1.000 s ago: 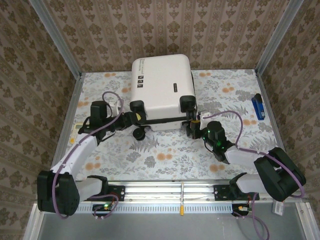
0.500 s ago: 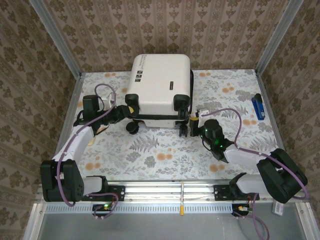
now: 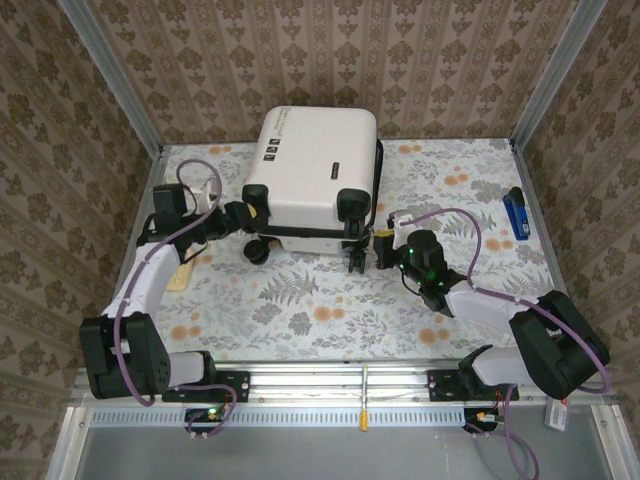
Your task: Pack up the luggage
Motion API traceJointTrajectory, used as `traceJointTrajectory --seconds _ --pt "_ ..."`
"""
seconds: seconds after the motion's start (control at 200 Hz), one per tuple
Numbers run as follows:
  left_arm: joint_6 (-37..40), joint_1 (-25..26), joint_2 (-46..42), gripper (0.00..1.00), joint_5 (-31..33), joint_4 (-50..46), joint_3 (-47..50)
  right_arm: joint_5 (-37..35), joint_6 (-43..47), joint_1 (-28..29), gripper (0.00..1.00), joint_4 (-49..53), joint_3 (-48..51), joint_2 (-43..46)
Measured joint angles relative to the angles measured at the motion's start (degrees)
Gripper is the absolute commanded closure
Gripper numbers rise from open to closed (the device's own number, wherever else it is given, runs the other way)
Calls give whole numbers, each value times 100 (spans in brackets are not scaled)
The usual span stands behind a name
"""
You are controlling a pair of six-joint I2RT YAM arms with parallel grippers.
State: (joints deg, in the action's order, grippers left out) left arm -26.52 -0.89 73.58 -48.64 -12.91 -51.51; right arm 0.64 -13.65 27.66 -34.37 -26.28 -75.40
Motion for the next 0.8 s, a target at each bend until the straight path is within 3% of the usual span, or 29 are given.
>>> traceJointTrajectory --seconds 0.17,0.3,0.58,0.795 --pt "-26 -20 -352 24 138 24 -188 162 0 -31 100 2 -28 -33" --pt "0 243 -730 21 455 -138 -334 210 0 -31 100 2 -72 -76" --pt "227 2264 -1132 17 2120 -916 -796 236 0 -42 100 0 -103 -125" --pt "238 3447 -1043 16 3303 -1137 -831 236 2 -42 100 28 -114 -122"
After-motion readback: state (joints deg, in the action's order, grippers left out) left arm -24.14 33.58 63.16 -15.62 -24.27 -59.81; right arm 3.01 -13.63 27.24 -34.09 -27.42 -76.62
